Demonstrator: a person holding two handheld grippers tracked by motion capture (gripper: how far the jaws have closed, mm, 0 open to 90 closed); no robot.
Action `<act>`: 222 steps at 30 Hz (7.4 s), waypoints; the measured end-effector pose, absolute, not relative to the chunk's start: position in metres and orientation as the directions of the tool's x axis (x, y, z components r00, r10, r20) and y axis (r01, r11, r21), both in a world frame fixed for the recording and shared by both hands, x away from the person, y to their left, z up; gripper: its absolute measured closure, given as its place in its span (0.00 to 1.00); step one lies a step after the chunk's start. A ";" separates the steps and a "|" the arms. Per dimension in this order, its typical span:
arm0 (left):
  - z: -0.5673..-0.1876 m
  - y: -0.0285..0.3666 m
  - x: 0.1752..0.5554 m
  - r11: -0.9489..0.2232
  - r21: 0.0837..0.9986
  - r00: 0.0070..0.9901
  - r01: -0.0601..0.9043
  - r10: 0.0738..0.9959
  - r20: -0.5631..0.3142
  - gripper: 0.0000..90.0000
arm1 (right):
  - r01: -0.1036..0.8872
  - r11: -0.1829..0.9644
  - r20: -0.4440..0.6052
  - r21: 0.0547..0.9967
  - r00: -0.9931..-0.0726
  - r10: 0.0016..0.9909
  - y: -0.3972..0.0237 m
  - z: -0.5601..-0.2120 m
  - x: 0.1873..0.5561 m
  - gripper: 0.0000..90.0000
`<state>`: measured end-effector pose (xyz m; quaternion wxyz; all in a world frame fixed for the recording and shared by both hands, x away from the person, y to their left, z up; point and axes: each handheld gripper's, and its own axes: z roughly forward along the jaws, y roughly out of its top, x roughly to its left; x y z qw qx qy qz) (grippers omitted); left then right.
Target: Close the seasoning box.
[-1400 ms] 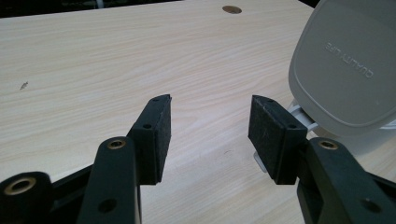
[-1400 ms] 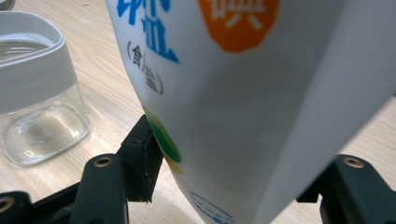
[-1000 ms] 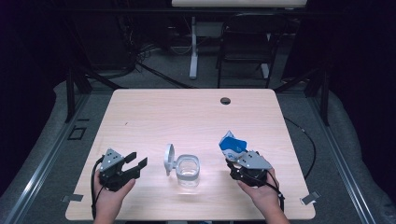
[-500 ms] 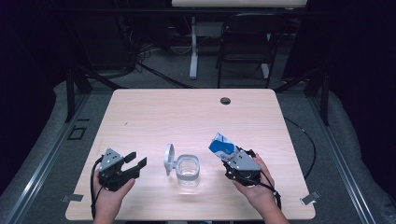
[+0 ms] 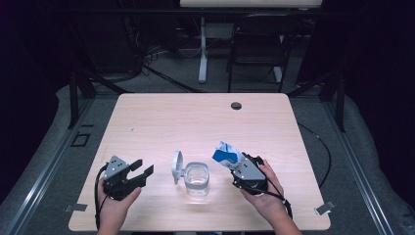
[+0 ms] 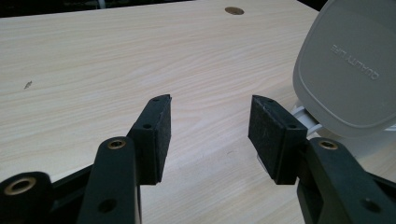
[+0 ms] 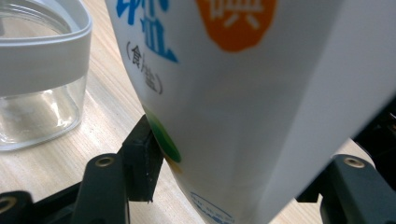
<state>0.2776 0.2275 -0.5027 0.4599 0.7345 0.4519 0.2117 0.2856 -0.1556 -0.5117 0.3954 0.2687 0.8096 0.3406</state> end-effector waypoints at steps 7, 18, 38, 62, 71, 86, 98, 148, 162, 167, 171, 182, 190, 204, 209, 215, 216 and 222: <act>-0.503 0.228 0.278 -0.167 0.866 0.500 0.471 0.860 -0.106 0.55 | 0.148 0.630 -0.468 0.762 -0.547 0.694 -0.150 -0.512 0.286 0.43; -0.503 0.228 0.278 -0.167 0.866 0.499 0.471 0.860 -0.106 0.55 | 0.128 0.679 -0.526 0.723 -0.534 0.661 -0.143 -0.513 0.286 0.43; -0.504 0.227 0.278 -0.169 0.865 0.499 0.472 0.860 -0.105 0.55 | 0.076 0.798 -0.662 0.598 -0.513 0.546 -0.133 -0.517 0.283 0.44; -0.506 0.228 0.279 -0.172 0.862 0.498 0.477 0.861 -0.104 0.55 | 0.055 0.842 -0.731 0.537 -0.468 0.497 -0.132 -0.521 0.283 0.44; -0.505 0.228 0.279 -0.170 0.863 0.498 0.476 0.861 -0.105 0.55 | 0.038 0.859 -0.756 0.510 -0.457 0.469 -0.130 -0.522 0.283 0.44; -0.505 0.228 0.279 -0.170 0.864 0.498 0.474 0.861 -0.105 0.55 | 0.029 0.879 -0.780 0.476 -0.446 0.438 -0.130 -0.520 0.282 0.44; -0.505 0.229 0.279 -0.160 0.864 0.492 0.478 0.864 -0.112 0.55 | 0.027 0.897 -0.803 0.441 -0.435 0.408 -0.129 -0.521 0.281 0.44; -0.507 0.232 0.280 -0.160 0.860 0.488 0.484 0.865 -0.114 0.55 | -0.025 0.973 -0.851 0.229 -0.490 0.188 -0.126 -0.511 0.287 0.45; -0.507 0.232 0.280 -0.159 0.860 0.489 0.484 0.865 -0.115 0.55 | -0.053 0.986 -0.873 0.161 -0.474 0.117 -0.123 -0.509 0.286 0.45; -0.508 0.232 0.280 -0.155 0.861 0.487 0.484 0.865 -0.118 0.55 | -0.049 0.990 -0.876 0.133 -0.472 0.095 -0.121 -0.509 0.287 0.45; -0.508 0.232 0.281 -0.155 0.861 0.487 0.485 0.865 -0.118 0.55 | -0.053 0.993 -0.883 0.105 -0.465 0.069 -0.120 -0.509 0.287 0.45; -0.508 0.233 0.281 -0.156 0.862 0.487 0.482 0.866 -0.116 0.55 | -0.040 0.996 -0.887 0.079 -0.460 0.052 -0.118 -0.509 0.287 0.45; -0.508 0.232 0.281 -0.154 0.861 0.487 0.484 0.865 -0.119 0.55 | -0.040 0.997 -0.891 0.066 -0.452 0.040 -0.118 -0.508 0.288 0.45; -0.508 0.233 0.281 -0.152 0.861 0.486 0.486 0.866 -0.121 0.54 | -0.033 0.999 -0.889 0.026 -0.458 0.008 -0.114 -0.507 0.288 0.45; -0.508 0.234 0.281 -0.151 0.861 0.486 0.486 0.865 -0.123 0.54 | -0.028 1.000 -0.892 0.002 -0.452 -0.011 -0.113 -0.505 0.288 0.45; -0.507 0.233 0.281 -0.148 0.861 0.485 0.486 0.865 -0.125 0.54 | -0.022 0.999 -0.895 -0.029 -0.444 -0.035 -0.112 -0.502 0.287 0.46; -0.507 0.234 0.281 -0.150 0.862 0.486 0.485 0.865 -0.124 0.54 | -0.025 1.000 -0.895 -0.018 -0.445 -0.027 -0.112 -0.503 0.287 0.46; -0.507 0.233 0.281 -0.149 0.862 0.487 0.484 0.865 -0.124 0.54 | -0.030 0.999 -0.897 -0.036 -0.440 -0.046 -0.111 -0.501 0.286 0.46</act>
